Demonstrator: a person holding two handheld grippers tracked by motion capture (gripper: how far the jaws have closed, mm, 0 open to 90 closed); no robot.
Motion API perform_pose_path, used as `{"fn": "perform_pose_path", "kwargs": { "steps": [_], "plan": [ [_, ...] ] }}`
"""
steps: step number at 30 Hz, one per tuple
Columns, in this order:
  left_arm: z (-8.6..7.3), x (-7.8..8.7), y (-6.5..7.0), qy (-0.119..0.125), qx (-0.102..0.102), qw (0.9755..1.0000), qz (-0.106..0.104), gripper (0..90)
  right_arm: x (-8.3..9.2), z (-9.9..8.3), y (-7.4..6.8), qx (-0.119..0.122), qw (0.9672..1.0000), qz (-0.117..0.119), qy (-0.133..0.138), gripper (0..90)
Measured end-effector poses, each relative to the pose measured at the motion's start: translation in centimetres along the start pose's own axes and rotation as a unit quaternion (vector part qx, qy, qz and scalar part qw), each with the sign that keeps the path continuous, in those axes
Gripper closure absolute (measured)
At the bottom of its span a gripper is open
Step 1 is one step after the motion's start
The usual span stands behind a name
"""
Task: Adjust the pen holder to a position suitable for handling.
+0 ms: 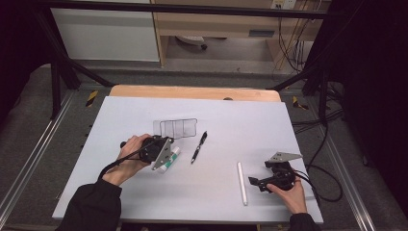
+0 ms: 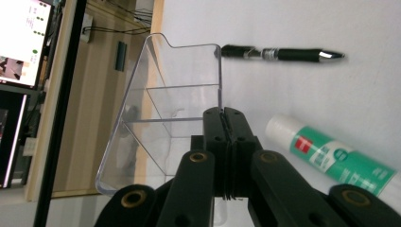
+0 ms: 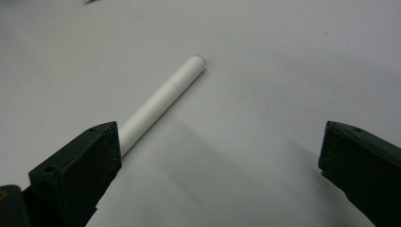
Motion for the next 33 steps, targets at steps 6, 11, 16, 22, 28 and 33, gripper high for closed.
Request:
{"fn": "perform_pose_path", "kwargs": {
  "steps": [6,11,16,22,28,33],
  "plan": [
    [0.0,-0.6,0.2,0.019,0.021,0.9996,-0.006,88.4,0.0,0.0,0.0,0.002,1.0000,0.001,0.000,0.8],
    [-1.2,-0.4,-0.6,0.014,0.049,0.9987,-0.001,87.4,0.0,0.0,0.0,0.002,1.0000,0.001,0.000,0.8],
    [-2.9,-0.1,-1.6,0.015,0.089,0.9959,0.001,89.5,0.0,0.0,0.0,0.001,1.0000,0.002,-0.001,0.8],
    [-4.4,-0.6,-2.3,-0.007,0.115,0.9933,-0.008,89.4,-0.1,0.0,-0.1,0.003,1.0000,0.003,-0.003,0.7],
    [-4.5,-0.9,-2.3,-0.007,0.145,0.9893,-0.010,89.4,-0.1,0.0,0.0,0.004,1.0000,0.001,-0.003,0.7],
    [-3.4,-0.4,-3.1,0.011,0.170,0.9853,-0.006,89.2,-0.1,0.1,-0.1,0.004,1.0000,0.001,-0.001,0.7]
  ]
}}
Point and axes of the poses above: each handheld gripper's, and its own axes: x roughly backward along the jaws, z roughly out of its top, y roughly to its right, the point moved 4 cm from there along -x, roughly forward along the jaws, and after that the axes turned 4 degrees about y, right-handed, at the moved point
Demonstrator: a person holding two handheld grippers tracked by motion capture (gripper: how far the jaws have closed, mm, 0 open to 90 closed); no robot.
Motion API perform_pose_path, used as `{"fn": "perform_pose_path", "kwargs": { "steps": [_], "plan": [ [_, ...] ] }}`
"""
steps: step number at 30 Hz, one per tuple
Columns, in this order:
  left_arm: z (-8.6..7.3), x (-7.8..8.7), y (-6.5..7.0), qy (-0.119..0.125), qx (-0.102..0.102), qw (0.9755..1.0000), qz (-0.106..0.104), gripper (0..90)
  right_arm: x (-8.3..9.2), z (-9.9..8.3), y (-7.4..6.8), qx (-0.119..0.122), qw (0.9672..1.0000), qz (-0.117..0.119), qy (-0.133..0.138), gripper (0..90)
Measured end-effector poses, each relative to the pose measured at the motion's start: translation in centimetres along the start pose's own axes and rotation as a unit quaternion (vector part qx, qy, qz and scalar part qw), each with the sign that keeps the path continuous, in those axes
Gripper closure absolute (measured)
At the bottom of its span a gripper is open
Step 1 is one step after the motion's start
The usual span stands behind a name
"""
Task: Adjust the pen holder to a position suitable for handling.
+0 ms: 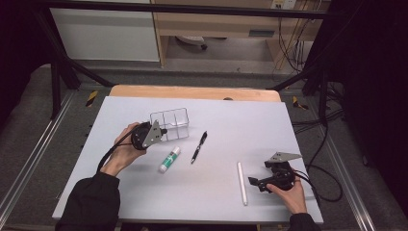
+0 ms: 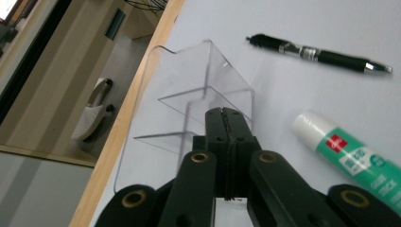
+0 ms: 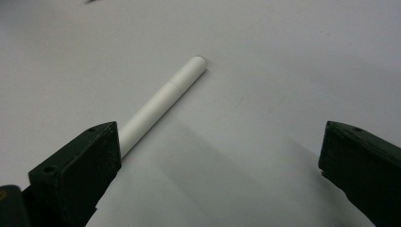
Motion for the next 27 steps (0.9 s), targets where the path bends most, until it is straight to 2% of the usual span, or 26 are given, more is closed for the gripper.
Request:
{"fn": "perform_pose_path", "kwargs": {
  "steps": [2,4,6,9,13,16,21,27],
  "plan": [
    [0.6,-0.1,-0.4,-0.001,0.015,0.9999,0.001,88.0,0.0,0.0,0.0,-0.003,1.0000,0.000,0.000,0.7],
    [1.1,-0.4,-0.7,-0.006,0.034,0.9994,0.004,78.7,0.1,0.0,-0.1,-0.004,1.0000,0.001,-0.001,0.7],
    [1.7,-0.8,-0.9,-0.008,0.046,0.9989,0.004,76.9,0.1,0.0,-0.1,-0.005,1.0000,0.001,-0.001,0.7],
    [2.3,-1.9,-1.1,-0.015,0.074,0.9971,0.006,66.2,0.0,0.0,0.0,-0.002,1.0000,0.001,0.000,0.7],
    [3.0,-3.3,-1.0,-0.018,0.102,0.9946,-0.004,58.8,0.1,0.0,-0.1,-0.004,1.0000,0.002,0.000,0.7],
    [3.5,-4.3,-0.9,-0.020,0.109,0.9938,-0.015,58.1,0.1,0.0,0.0,-0.004,1.0000,0.002,-0.001,0.7],
    [4.0,-5.9,-0.8,-0.033,0.105,0.9936,-0.023,59.2,0.1,0.0,-0.1,-0.004,1.0000,0.002,-0.001,0.7],
    [4.0,-7.3,-0.5,-0.052,0.087,0.9944,-0.032,64.8,0.0,0.0,0.0,-0.002,1.0000,0.003,-0.001,0.7]
  ]
}}
Point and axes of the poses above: each handheld gripper's, and its own axes: x roughly backward along the jaws, z roughly out of its top, y roughly to its right, the point moved 4 cm from there along -x, roughly forward along the jaws, and after that the axes turned 4 degrees about y, right-handed, at the moved point
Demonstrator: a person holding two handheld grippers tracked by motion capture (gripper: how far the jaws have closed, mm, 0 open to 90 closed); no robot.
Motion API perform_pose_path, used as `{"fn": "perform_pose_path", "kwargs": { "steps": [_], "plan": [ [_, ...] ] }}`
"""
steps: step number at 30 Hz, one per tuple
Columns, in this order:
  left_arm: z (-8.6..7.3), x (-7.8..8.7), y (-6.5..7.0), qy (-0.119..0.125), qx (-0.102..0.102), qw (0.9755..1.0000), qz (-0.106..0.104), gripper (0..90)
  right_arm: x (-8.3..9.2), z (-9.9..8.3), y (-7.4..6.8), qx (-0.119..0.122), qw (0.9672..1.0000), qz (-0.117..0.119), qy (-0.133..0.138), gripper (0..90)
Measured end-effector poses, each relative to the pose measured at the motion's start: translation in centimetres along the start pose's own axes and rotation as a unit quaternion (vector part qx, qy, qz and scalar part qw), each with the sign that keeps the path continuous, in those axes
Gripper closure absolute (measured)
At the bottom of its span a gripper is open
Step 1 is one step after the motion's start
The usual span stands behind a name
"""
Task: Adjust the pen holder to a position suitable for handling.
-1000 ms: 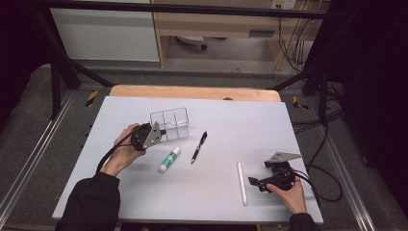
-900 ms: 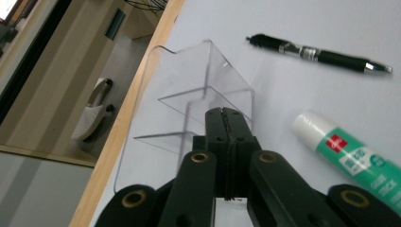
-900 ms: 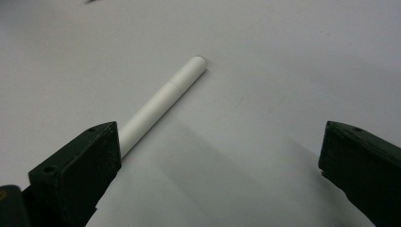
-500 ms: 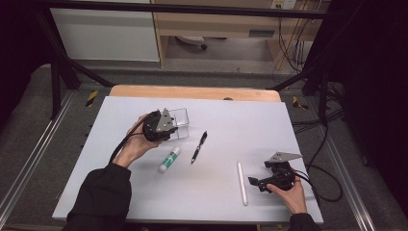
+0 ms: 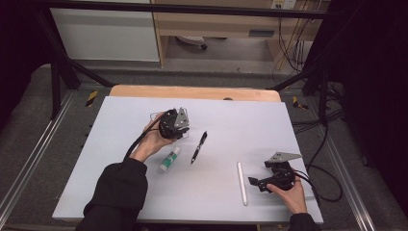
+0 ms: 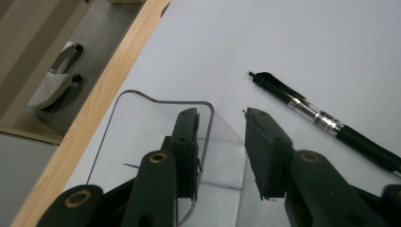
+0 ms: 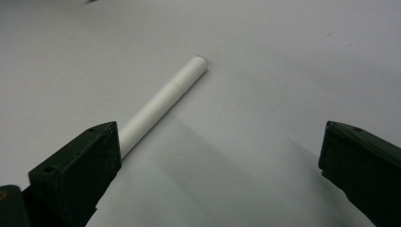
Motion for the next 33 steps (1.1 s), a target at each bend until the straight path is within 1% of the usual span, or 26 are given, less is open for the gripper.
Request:
{"fn": "perform_pose_path", "kwargs": {
  "steps": [2,4,6,8,11,16,19,22,23,26,28,30,33],
  "plan": [
    [0.0,-0.4,0.1,-0.003,-0.001,1.0000,-0.005,67.2,0.0,0.0,0.0,-0.002,1.0000,0.001,0.000,0.7],
    [-0.1,-0.7,0.0,-0.008,-0.005,0.9999,-0.004,67.5,0.0,0.0,0.0,-0.002,1.0000,0.000,0.000,0.7],
    [-0.1,-0.8,-0.1,-0.009,-0.006,0.9999,-0.005,70.0,0.0,0.0,0.0,-0.001,1.0000,0.001,0.000,0.7],
    [-0.2,-0.7,-0.2,-0.009,-0.009,0.9999,-0.007,73.3,0.0,0.0,0.0,-0.001,1.0000,0.001,0.000,0.7],
    [-0.2,-0.5,-0.2,-0.006,-0.010,0.9997,-0.023,82.6,0.0,0.0,0.0,0.002,1.0000,0.000,-0.001,0.7],
    [-0.2,-0.2,0.1,-0.008,-0.016,0.9988,-0.045,85.2,0.0,0.0,0.0,0.002,1.0000,0.001,-0.001,0.7],
    [-0.2,-0.1,0.3,-0.007,-0.026,0.9980,-0.056,86.6,0.0,0.0,0.0,0.002,1.0000,0.001,-0.001,0.7],
    [-0.2,0.0,0.5,-0.009,-0.027,0.9976,-0.063,88.4,0.0,0.0,0.0,0.004,1.0000,0.001,-0.001,0.7],
    [-0.2,0.1,0.6,-0.010,-0.036,0.9972,-0.065,88.5,0.0,0.0,0.0,0.003,1.0000,0.001,-0.002,0.7],
    [-0.1,0.3,0.7,-0.012,-0.046,0.9962,-0.073,88.5,0.0,0.0,0.0,0.004,1.0000,0.001,-0.002,0.7],
    [-0.1,0.4,0.8,-0.011,-0.045,0.9960,-0.076,88.5,-0.1,0.0,0.0,0.003,1.0000,0.001,-0.002,0.7],
    [-0.2,0.7,0.7,-0.012,-0.049,0.9954,-0.081,88.4,0.0,0.0,0.0,0.003,1.0000,0.001,-0.002,0.7],
    [-0.3,1.3,0.5,-0.007,-0.049,0.9949,-0.087,88.4,0.0,0.0,0.0,0.003,1.0000,0.001,-0.001,0.7]
  ]
}}
Point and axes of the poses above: each handheld gripper's, and its own axes: x roughly backward along the jaws, z roughly out of its top, y roughly to its right, the point moved 4 cm from there along -x, roughly forward along the jaws, and after that the axes turned 4 degrees about y, right-handed, at the moved point
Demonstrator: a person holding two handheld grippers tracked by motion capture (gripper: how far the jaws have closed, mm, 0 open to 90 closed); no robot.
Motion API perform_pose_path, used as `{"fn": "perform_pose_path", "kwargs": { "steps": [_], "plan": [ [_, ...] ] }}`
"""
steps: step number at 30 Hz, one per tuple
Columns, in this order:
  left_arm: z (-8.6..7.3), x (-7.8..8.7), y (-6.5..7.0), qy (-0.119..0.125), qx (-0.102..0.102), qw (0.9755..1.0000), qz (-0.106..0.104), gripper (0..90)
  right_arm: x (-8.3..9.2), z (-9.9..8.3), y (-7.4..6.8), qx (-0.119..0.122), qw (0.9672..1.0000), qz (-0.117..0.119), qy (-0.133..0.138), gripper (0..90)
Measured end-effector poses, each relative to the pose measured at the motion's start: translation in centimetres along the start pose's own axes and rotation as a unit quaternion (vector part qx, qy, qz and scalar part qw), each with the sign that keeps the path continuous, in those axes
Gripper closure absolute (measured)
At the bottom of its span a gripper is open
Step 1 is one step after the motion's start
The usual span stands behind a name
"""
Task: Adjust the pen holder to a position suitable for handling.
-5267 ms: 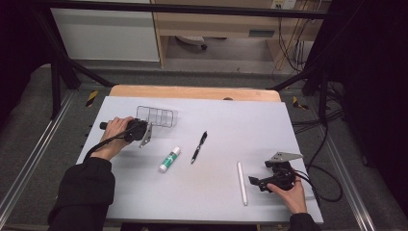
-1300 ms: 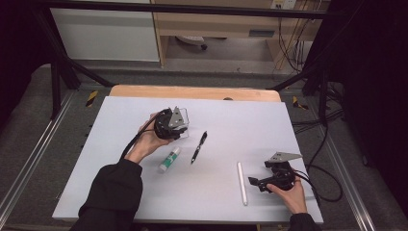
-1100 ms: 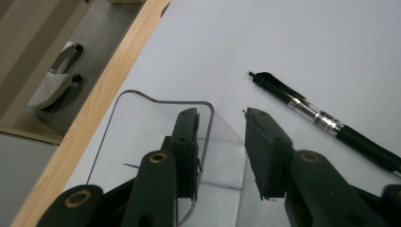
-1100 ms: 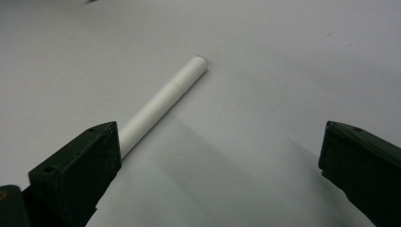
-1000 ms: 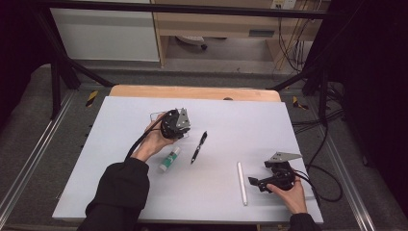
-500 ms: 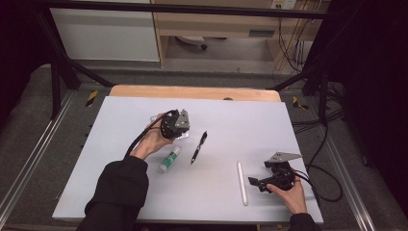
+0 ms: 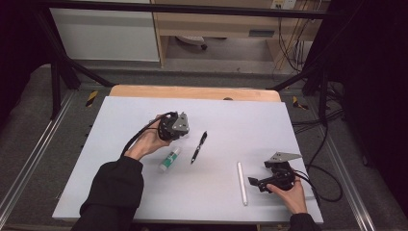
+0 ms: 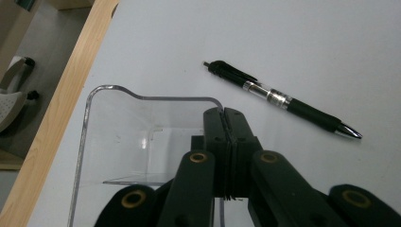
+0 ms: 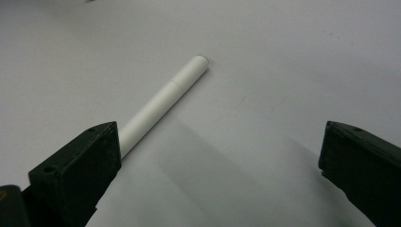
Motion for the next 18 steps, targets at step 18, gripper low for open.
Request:
{"fn": "perform_pose_path", "kwargs": {
  "steps": [18],
  "plan": [
    [-0.3,0.9,1.5,-0.003,-0.061,0.9963,-0.060,86.5,0.0,0.0,-0.1,-0.001,1.0000,0.000,-0.003,0.7]
  ]
}}
Point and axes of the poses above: each handheld gripper's, and its own axes: x roughly backward along the jaws, z roughly out of its top, y roughly to its right, the point moved 4 cm from there along -x, roughly forward along the jaws, and after that the axes turned 4 degrees about y, right-handed, at the moved point
